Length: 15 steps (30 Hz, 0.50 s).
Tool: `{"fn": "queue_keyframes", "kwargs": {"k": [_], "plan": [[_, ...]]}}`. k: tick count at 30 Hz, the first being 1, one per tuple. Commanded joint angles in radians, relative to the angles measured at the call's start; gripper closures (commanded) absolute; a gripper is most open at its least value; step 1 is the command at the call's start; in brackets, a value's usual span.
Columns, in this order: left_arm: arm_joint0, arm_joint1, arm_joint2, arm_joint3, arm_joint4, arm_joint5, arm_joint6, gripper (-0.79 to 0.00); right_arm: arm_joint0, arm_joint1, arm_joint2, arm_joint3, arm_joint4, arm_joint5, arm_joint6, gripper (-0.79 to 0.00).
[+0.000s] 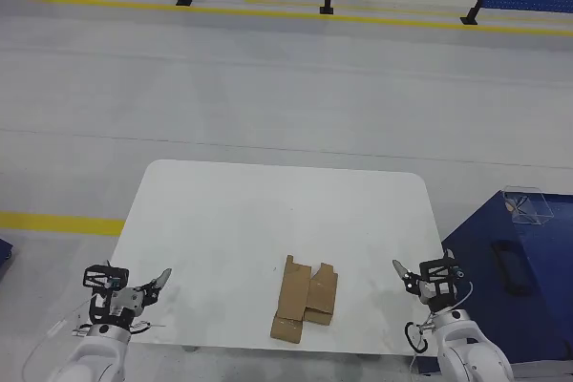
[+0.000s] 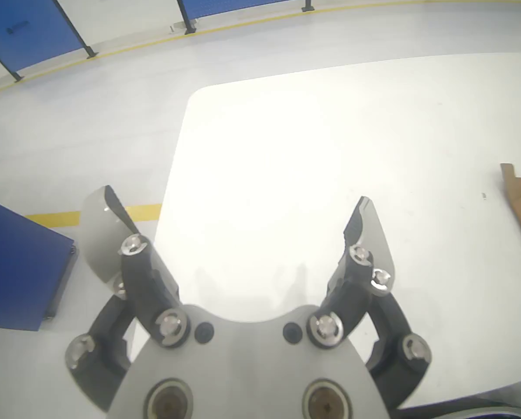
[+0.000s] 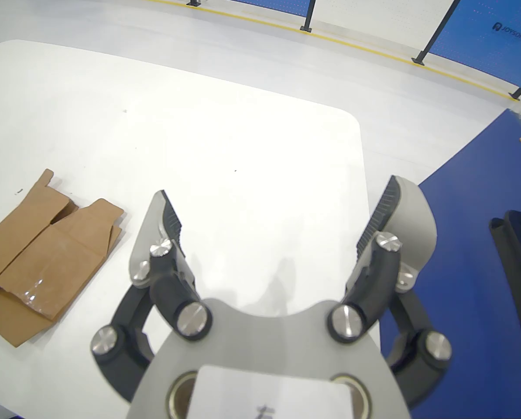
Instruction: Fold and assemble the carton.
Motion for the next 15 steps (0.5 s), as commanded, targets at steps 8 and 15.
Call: {"fn": "queue_keyframes", "kwargs": {"k": [8, 15], "plan": [[-0.193, -0.018, 0.100, -0.072, -0.766, -0.027, -0.574, -0.785, 0.000, 0.000, 0.000, 0.000, 0.000, 0.000, 0.000, -0.785], [-0.341, -0.028, 0.192, 0.047, -1.034, 0.033, -0.797, -0.785, 0.000, 0.000, 0.000, 0.000, 0.000, 0.000, 0.000, -0.785]]}}
